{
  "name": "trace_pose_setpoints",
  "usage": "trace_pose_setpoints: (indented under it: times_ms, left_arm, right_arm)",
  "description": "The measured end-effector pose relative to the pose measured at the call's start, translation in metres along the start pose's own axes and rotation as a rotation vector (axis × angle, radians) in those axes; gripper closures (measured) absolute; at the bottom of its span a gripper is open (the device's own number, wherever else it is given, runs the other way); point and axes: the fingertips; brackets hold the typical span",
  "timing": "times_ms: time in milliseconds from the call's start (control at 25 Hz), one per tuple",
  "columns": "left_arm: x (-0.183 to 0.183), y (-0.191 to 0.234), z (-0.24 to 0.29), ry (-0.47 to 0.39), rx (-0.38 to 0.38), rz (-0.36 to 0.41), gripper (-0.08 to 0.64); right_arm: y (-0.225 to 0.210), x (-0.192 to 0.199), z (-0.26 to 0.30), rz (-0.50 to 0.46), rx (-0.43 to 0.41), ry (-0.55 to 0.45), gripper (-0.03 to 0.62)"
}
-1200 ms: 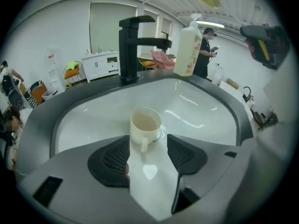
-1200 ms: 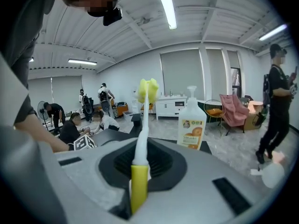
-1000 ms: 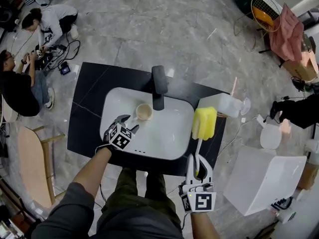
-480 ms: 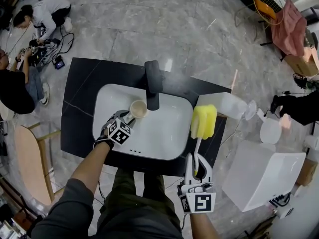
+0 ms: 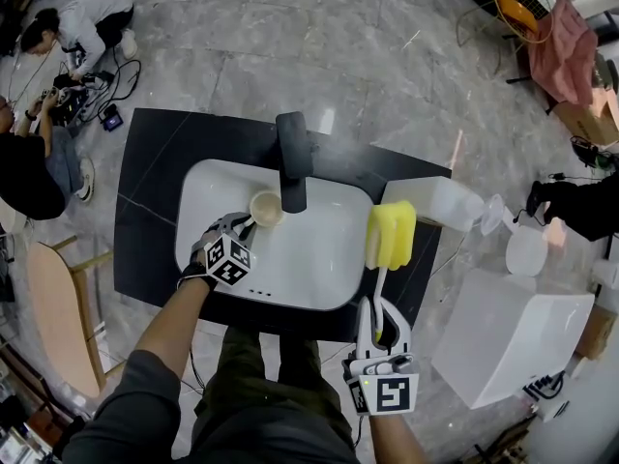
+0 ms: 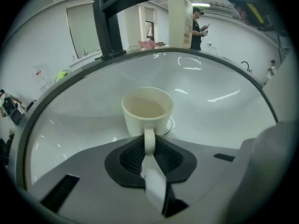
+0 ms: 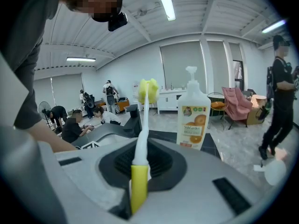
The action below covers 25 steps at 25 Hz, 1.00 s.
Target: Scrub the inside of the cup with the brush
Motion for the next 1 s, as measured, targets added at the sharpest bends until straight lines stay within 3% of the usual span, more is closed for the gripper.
trace_pose_setpoints:
  times_ms: [160, 280, 560, 1000]
  left_arm:
    - [-0.006, 0.002, -0.018, -0.004, -0.011, 0.076, 0.508]
    - [-0.014, 0.003, -0.032, 0.002, -0.010, 0.176, 0.508]
    - [-0.040, -0.015, -0.041, 0.086, 0.088, 0.547, 0.508]
    - [-0.073, -0.046, -0.006, 0.158, 0.216, 0.740, 0.511]
  right_arm:
    - [-0.003, 0.004, -0.002, 0.001, 0.012, 0.014, 0.575]
    - [-0.002, 0.003, -0.003, 0.014, 0.001, 0.000, 0.575]
    - [-0.006, 0.008, -0.012, 0.041, 0.007, -0.002, 0.575]
    - [-0.018, 0.018, -0.020, 0.059, 0.008, 0.000, 0.575]
Point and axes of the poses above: the fingertips, and each gripper's own axes: z forward along the fingers, y to its left, x out of its underside, and after that the axes turned 12 degrees about z, right-handed
